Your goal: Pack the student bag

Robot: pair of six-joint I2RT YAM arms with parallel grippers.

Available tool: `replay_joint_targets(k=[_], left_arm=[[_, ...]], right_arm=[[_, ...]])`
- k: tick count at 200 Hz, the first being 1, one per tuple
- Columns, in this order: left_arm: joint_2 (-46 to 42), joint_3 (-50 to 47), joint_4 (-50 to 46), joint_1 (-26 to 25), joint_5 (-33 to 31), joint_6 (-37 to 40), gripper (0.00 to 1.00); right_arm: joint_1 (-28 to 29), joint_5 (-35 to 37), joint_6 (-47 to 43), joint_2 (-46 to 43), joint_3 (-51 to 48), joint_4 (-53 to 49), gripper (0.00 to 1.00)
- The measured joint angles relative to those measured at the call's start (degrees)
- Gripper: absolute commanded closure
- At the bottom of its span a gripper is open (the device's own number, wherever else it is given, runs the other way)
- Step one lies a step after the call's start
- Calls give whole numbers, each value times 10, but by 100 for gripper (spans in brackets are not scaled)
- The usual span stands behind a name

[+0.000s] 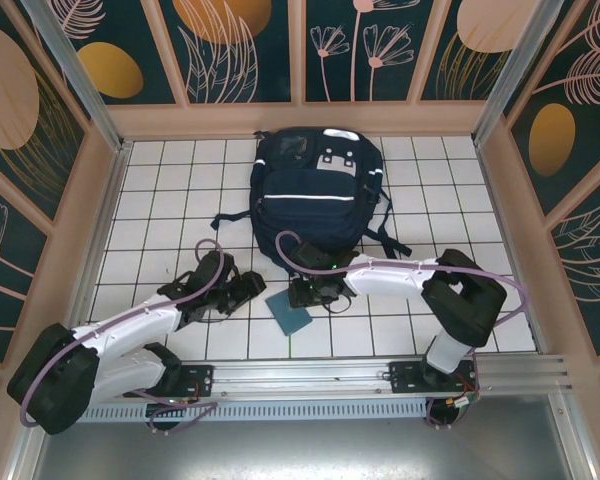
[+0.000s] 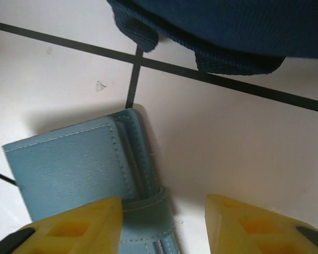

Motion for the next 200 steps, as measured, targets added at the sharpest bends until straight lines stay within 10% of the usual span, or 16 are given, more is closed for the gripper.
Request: replay_joint_targets(k=[108, 200], left_arm=[[95, -26, 155, -83, 43, -101, 52], [119, -5, 155, -83, 30, -100, 97]], right_arm=[[-25, -70, 26, -3, -48, 81, 62], [-40, -90, 33, -14, -61, 105, 53]])
